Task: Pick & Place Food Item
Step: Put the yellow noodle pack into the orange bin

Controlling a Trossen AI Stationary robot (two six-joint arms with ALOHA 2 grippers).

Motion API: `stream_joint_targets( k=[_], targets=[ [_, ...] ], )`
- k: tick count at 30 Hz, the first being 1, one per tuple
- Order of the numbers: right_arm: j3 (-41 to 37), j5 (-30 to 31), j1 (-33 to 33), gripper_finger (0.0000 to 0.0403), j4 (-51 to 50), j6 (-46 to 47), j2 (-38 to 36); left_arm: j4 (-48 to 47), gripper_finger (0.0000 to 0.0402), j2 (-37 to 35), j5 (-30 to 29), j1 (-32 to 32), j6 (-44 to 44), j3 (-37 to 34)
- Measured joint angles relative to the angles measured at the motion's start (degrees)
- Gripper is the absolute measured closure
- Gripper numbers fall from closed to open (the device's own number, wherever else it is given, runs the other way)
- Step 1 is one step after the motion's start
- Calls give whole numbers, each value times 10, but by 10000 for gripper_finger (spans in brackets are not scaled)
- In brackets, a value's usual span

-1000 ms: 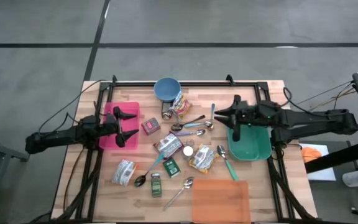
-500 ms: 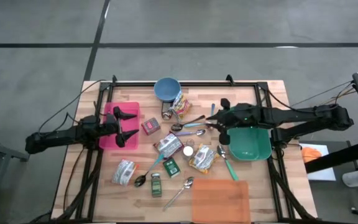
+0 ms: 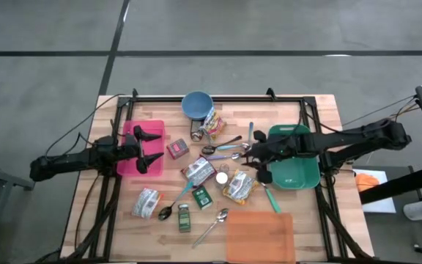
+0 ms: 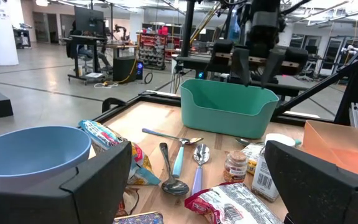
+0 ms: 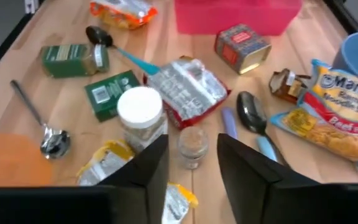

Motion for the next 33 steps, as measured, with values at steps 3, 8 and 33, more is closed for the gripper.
stream_joint_targets(
  k=[3, 8, 33],
  targets=[
    [-1, 2, 17, 224, -1, -34, 9, 0, 30, 0, 0, 0, 0, 0],
    [-1, 13, 44, 192, -8, -72, 26, 0, 30, 0, 0, 0, 0, 0],
    [19, 78, 145, 186, -10, 15, 180, 0, 30, 0, 0, 0, 0, 0]
  ],
)
